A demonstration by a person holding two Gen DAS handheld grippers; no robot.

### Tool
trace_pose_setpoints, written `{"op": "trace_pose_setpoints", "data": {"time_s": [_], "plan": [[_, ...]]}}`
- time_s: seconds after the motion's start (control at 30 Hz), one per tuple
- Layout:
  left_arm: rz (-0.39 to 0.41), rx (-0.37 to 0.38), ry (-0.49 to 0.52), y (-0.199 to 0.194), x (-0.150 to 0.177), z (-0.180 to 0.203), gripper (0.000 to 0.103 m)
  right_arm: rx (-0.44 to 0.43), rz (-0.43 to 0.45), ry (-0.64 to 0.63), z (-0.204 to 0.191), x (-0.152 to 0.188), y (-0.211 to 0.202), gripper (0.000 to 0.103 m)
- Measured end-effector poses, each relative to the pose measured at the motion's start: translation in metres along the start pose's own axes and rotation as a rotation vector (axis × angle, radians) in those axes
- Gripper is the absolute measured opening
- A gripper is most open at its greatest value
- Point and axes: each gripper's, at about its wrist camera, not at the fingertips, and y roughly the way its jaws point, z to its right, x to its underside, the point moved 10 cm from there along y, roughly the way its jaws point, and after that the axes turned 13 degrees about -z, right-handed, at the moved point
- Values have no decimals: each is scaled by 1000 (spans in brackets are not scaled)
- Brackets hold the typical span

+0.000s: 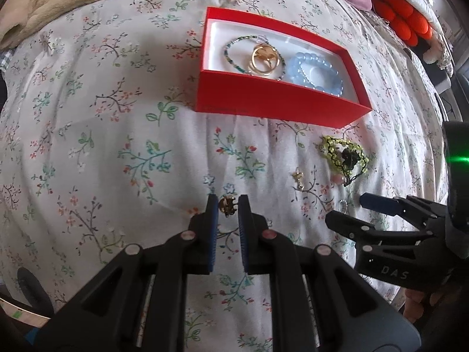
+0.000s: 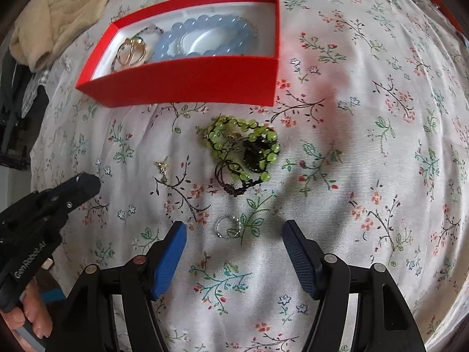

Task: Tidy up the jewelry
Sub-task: 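Move the right tool to the small silver ring and close on it while the left tool holds the earring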

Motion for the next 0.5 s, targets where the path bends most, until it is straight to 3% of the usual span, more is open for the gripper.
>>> {"op": "trace_pose_setpoints", "data": {"time_s": [0.5], "plan": [[-3,4,-12,0,0,-4,15,48,8,-23,-12,-5,10,30]]}}
